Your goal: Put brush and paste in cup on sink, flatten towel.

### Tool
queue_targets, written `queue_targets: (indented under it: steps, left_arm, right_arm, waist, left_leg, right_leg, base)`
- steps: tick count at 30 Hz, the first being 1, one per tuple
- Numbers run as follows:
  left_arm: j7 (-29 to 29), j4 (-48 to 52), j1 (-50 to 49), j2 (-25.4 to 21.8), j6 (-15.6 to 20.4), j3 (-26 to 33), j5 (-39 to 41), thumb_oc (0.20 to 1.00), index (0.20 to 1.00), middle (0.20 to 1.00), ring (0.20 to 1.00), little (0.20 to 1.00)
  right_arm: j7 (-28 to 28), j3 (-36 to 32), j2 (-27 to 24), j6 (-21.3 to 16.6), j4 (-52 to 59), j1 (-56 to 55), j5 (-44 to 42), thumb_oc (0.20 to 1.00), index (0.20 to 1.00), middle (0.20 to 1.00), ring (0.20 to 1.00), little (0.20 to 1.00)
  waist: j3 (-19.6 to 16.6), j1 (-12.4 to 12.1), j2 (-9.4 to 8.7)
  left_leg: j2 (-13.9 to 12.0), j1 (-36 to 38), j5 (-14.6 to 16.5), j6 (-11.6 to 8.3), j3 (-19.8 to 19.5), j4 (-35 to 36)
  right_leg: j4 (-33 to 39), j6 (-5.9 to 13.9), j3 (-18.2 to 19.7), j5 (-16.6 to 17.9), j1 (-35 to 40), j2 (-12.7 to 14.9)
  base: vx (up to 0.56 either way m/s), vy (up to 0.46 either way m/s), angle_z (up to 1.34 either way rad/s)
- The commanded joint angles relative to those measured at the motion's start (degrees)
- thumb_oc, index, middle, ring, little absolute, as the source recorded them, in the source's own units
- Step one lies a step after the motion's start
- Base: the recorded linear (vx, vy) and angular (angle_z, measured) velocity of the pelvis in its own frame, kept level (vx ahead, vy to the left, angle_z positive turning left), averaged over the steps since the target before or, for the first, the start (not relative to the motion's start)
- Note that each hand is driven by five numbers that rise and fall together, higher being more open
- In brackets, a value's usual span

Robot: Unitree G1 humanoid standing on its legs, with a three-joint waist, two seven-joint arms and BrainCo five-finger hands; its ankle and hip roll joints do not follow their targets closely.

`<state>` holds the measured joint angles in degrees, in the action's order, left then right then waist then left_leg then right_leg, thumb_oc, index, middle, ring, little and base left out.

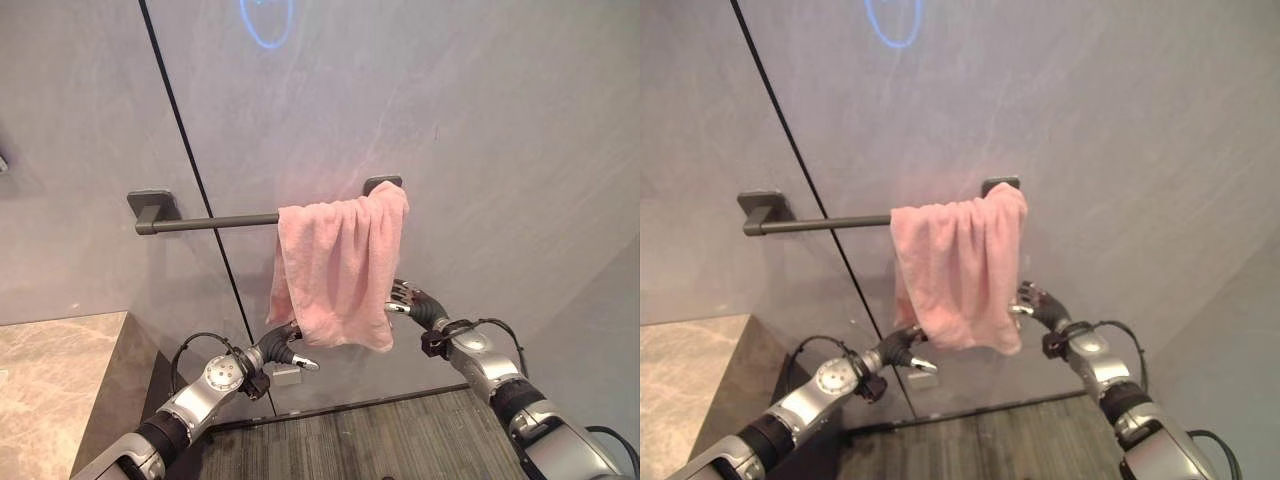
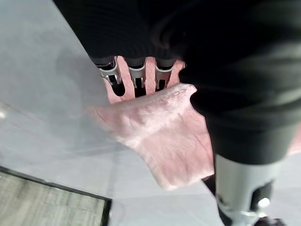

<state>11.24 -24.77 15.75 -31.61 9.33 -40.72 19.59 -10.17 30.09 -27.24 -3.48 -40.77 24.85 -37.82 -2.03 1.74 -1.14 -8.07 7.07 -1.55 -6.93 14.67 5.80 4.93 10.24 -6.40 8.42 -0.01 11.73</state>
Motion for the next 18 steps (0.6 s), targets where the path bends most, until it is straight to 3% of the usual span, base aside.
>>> queue_targets:
  steps: [1, 7, 15, 16, 18]
  left_arm:
    - [-2.6, -2.2, 4.8, -2.5, 1.9, 2.3, -2.5, 1.000, 1.000, 1.000, 1.000, 1.000]
    - [-4.1, -0.6, 2.8, -5.1, 2.1, 6.1, -3.8, 1.000, 1.000, 1.000, 1.000, 1.000]
    - [-5.6, -0.2, 2.2, -4.6, 2.2, 8.2, -3.8, 1.000, 1.000, 1.000, 1.000, 1.000]
    - [-5.9, -0.1, 2.8, -3.8, 2.2, 7.7, -3.8, 1.000, 1.000, 1.000, 1.000, 1.000]
    - [-5.9, -0.1, 2.8, -3.7, 2.3, 7.7, -3.8, 1.000, 1.000, 1.000, 1.000, 1.000]
  right_arm:
    - [-0.8, 0.2, 0.4, -1.5, 0.8, 8.8, -3.8, 1.000, 1.000, 1.000, 1.000, 1.000]
    - [0.4, -0.4, 0.0, -2.5, 4.3, 8.0, -2.1, 1.000, 1.000, 1.000, 1.000, 1.000]
    - [1.1, -1.8, 0.8, -2.9, 5.3, 6.5, -1.7, 1.000, 1.000, 1.000, 1.000, 1.000]
    - [1.7, -2.3, 1.2, -3.0, 5.3, 6.3, -2.1, 0.903, 0.903, 0.903, 0.903, 0.903]
    - [1.7, -2.4, 1.2, -3.0, 5.4, 6.3, -2.1, 0.903, 0.903, 0.903, 0.903, 0.903]
  waist:
    - [0.8, -2.0, -1.80]
    - [1.0, -2.4, -1.80]
    - [1.3, -2.6, -2.29]
    - [1.5, -2.5, -2.48]
    - [1.5, -2.5, -2.49]
  left_leg:
    - [-1.2, 0.2, -0.1, 0.26, -0.5, -0.8]
    - [-1.2, 0.3, 0.0, 0.26, -0.8, -0.8]
    - [-1.1, 0.3, 0.0, 0.38, -1.1, -0.8]
    - [-1.1, 0.2, 0.0, 0.45, -1.3, -0.8]
    - [-1.1, 0.2, 0.0, 0.45, -1.3, -0.8]
  right_leg:
    - [-0.1, 2.72, 2.0, 1.5, 1.0, 2.8]
    - [0.0, 2.77, 1.5, 1.3, 1.6, 3.0]
    - [0.0, 2.60, 0.8, 1.1, 2.1, 3.2]
    - [-0.1, 2.61, 0.7, 1.1, 2.1, 3.2]
    - [-0.1, 2.61, 0.7, 1.1, 2.1, 3.2]
  base:
    - [0.00, 0.000, 0.00]
    - [0.00, 0.000, 0.00]
    - [0.00, 0.000, 0.00]
    - [0.00, 0.000, 0.00]
    - [0.00, 0.000, 0.00]
